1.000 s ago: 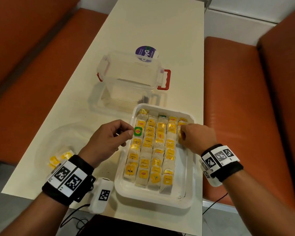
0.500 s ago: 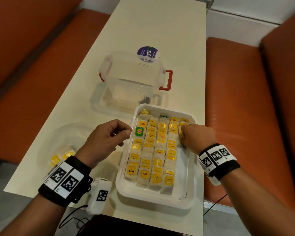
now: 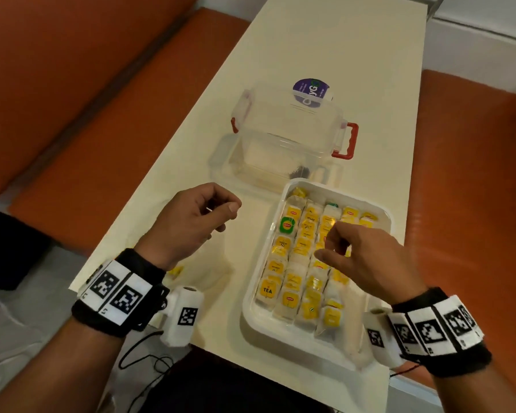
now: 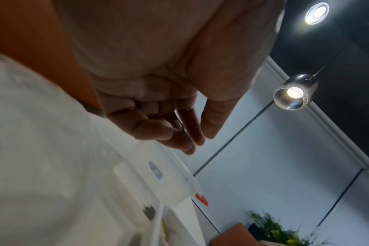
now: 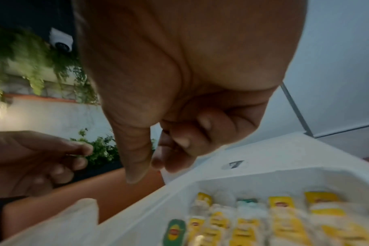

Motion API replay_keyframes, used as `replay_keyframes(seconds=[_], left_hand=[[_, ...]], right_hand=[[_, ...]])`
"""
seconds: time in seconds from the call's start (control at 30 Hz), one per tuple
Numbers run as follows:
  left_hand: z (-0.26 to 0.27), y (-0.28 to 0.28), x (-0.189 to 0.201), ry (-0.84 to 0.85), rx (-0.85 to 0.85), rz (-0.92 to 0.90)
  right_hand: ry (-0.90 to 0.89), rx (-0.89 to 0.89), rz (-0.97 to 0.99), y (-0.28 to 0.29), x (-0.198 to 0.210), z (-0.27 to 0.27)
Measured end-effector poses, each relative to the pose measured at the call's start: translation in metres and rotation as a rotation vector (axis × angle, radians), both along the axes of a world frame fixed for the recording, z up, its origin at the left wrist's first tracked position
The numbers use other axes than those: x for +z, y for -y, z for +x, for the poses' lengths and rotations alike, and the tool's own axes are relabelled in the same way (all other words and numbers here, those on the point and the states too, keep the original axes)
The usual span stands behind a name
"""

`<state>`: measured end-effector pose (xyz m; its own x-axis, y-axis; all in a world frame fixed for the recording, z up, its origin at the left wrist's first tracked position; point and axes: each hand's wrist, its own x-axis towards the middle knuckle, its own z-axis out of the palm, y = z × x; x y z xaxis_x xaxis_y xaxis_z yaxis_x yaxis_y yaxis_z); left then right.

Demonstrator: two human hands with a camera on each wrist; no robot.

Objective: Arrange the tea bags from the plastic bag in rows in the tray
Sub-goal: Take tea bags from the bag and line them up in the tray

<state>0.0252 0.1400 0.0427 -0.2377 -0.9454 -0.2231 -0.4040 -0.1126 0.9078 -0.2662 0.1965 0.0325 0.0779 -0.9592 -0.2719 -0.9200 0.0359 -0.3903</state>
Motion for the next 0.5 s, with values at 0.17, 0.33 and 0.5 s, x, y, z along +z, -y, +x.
replay_keyframes(seconds=[0.17, 0.33, 0.5], left_hand=[[0.055, 0.009, -0.008, 0.373, -0.055, -0.132], [0.081, 0.020, -0.026, 0.839, -0.236, -0.086], [0.084, 0.025, -0.043, 1.060, -0.422, 0.007]], right_hand=[[0.088, 0.150, -0.008, -0.007, -0.004, 0.061], [-0.001, 0.375, 0.052, 0.006, -0.006, 0.117], [-0.064, 0.556, 0.090, 0.023, -0.016, 0.158]])
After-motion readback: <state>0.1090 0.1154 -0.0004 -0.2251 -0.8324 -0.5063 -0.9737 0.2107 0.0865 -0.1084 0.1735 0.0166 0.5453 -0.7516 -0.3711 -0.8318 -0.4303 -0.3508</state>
